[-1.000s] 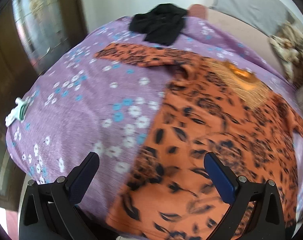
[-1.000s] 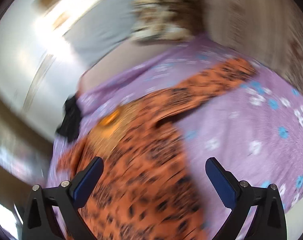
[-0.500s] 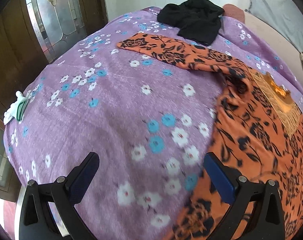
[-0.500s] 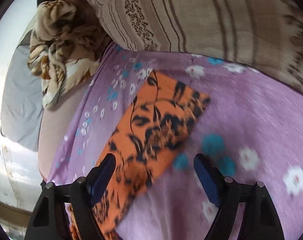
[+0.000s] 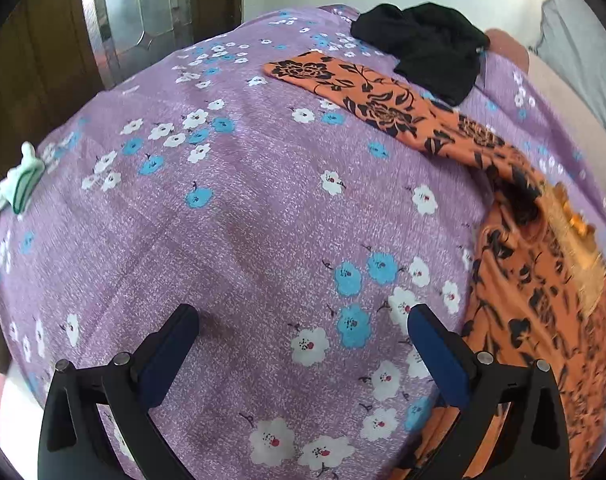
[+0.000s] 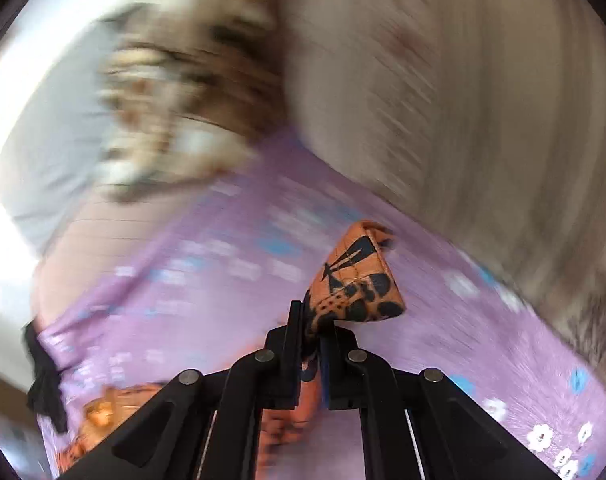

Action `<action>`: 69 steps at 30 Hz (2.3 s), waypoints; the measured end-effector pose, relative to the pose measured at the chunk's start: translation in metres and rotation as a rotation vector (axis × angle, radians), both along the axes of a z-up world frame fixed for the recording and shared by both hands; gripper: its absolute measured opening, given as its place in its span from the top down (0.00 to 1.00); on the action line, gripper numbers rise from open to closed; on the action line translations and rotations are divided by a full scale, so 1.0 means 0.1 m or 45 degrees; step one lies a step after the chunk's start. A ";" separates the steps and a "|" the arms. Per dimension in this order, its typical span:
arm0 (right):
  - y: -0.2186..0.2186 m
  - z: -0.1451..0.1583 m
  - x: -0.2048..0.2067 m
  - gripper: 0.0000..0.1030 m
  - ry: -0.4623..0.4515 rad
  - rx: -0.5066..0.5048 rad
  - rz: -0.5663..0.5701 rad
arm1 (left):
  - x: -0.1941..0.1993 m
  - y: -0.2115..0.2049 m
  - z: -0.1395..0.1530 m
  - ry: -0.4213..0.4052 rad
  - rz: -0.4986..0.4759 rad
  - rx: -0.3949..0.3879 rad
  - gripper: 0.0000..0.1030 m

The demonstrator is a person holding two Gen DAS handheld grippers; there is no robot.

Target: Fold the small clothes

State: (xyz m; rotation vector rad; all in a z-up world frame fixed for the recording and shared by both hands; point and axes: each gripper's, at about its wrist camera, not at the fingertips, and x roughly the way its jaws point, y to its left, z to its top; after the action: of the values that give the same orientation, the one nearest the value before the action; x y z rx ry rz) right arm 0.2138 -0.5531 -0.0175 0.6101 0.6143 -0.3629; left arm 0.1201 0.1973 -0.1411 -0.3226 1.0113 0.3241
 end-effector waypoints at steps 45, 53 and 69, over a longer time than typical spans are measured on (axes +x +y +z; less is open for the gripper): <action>3.37 -1.42 -0.20 0.05 -0.002 0.066 0.713 | 0.24 0.19 0.48 -0.269 -0.053 -0.393 0.00; 3.31 -1.49 -0.22 0.01 -0.059 0.146 0.739 | 1.44 0.89 0.37 -0.251 0.178 -0.669 0.00; 3.29 -1.51 -0.27 0.01 -0.086 0.152 0.743 | 2.20 1.27 -0.06 -0.111 0.305 -0.468 0.95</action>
State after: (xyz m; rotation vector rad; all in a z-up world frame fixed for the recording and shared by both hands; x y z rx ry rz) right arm 0.1871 -0.2238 -0.1680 0.5264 0.7212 0.2413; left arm 0.3398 0.3240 -0.1476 -0.7878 0.9454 0.3362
